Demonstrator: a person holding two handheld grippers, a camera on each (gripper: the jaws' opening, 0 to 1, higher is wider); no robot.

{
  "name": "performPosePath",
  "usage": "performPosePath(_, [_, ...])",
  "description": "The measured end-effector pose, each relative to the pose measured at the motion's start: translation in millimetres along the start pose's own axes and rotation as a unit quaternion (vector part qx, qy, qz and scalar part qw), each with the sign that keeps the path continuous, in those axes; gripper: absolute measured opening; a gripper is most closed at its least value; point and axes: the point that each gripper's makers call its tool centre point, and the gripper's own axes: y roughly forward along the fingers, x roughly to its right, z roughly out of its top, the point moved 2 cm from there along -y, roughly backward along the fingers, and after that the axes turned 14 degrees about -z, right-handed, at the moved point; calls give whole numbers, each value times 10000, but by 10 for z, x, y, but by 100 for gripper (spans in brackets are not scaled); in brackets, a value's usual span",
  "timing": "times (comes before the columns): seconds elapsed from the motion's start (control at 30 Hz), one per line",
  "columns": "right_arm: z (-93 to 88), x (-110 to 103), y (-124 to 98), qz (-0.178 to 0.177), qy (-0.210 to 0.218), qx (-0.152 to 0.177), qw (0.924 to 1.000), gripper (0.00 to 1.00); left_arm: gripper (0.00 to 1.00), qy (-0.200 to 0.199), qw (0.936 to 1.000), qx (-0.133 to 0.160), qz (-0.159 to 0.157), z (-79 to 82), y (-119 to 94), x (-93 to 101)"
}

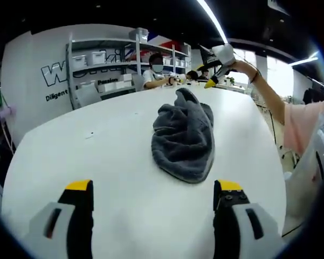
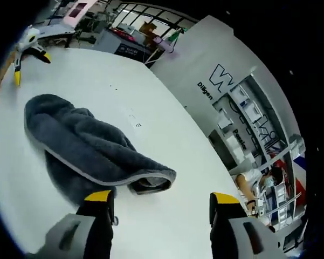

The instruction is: Fold the towel on the table until its edges align and the towel forms a compact rectangular stack.

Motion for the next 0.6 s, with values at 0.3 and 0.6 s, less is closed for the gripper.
performPosePath(0.3, [86, -523, -407, 695, 807, 731, 9916, 99, 97, 6, 9999, -122, 18, -44, 26, 5])
performPosePath(0.6, [144, -927, -498, 1145, 1588, 1446, 9699, 99, 97, 68, 9997, -157, -162, -48, 92, 107])
